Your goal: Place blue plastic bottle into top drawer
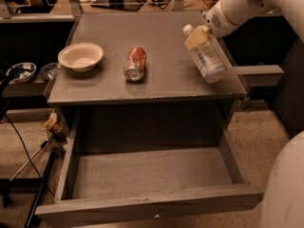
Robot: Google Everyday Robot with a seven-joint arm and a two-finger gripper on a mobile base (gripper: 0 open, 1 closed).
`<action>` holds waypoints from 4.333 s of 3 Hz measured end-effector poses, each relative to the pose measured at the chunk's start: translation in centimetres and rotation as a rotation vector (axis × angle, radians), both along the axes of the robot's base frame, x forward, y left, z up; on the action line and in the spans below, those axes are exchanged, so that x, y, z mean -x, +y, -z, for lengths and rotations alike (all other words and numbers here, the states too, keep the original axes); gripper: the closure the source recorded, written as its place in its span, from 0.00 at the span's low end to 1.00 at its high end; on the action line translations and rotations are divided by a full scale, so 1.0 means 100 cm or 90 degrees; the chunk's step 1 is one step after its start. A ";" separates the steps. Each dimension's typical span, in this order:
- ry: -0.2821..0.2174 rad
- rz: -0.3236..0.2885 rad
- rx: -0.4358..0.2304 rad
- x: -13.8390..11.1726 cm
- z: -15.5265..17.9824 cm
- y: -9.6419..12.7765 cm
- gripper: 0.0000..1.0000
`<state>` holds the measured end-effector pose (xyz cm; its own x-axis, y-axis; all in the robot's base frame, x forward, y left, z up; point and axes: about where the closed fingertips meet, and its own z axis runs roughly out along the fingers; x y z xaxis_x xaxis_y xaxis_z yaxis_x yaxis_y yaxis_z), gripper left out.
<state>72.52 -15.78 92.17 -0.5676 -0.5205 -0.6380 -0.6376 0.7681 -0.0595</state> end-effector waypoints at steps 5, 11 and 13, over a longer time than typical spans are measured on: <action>-0.064 0.086 -0.017 -0.027 -0.042 -0.025 1.00; -0.130 0.111 -0.102 -0.001 -0.108 -0.068 1.00; -0.196 0.137 -0.063 0.001 -0.125 -0.065 1.00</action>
Offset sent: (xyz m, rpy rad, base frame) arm 0.0113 -0.0249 0.0285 0.0403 -0.0707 -0.1492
